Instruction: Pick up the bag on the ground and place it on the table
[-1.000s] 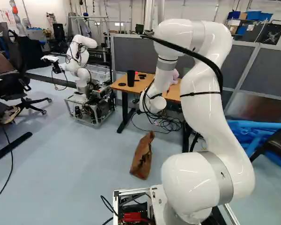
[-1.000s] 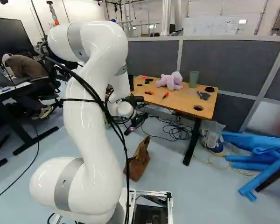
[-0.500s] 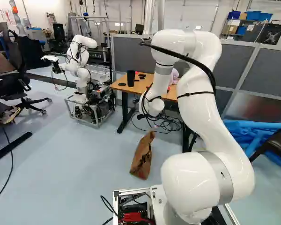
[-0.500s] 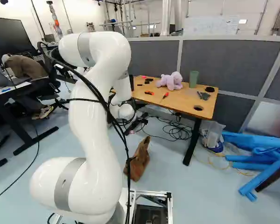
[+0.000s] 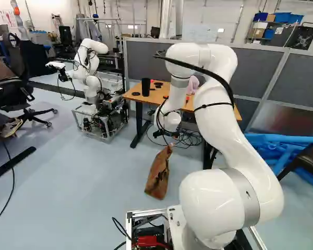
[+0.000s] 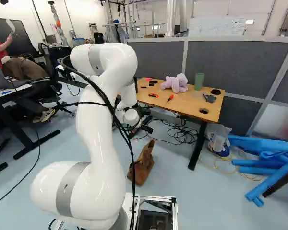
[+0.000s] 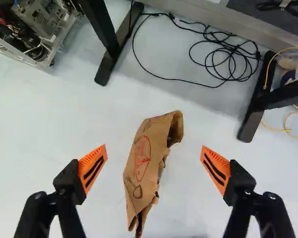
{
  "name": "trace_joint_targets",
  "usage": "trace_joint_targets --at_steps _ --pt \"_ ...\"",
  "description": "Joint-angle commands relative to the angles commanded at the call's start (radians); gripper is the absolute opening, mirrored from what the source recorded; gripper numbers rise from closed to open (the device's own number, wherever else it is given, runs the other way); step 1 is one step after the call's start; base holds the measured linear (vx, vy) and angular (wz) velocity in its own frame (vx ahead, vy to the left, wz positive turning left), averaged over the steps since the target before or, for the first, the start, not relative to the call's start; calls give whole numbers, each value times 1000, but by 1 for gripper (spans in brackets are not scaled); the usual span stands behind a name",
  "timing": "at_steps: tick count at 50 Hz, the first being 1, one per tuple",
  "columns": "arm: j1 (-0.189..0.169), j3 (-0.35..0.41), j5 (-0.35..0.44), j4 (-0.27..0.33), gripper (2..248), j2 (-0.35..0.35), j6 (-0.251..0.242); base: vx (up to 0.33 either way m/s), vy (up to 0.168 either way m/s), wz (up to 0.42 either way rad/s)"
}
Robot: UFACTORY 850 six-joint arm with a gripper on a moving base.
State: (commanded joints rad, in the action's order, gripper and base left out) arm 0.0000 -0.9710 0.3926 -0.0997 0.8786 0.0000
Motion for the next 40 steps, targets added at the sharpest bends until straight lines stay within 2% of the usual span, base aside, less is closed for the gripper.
trace_joint_targets --at_steps 6,10,30,40 --pt "0 -19 -9 -18 247 24 0 0 0 0" --pt "0 -31 -14 -28 247 40 17 0 0 0" --pt "0 -103 -54 -73 247 125 210 0 0 0" --pt "0 -140 -86 -93 247 166 238 0 0 0"
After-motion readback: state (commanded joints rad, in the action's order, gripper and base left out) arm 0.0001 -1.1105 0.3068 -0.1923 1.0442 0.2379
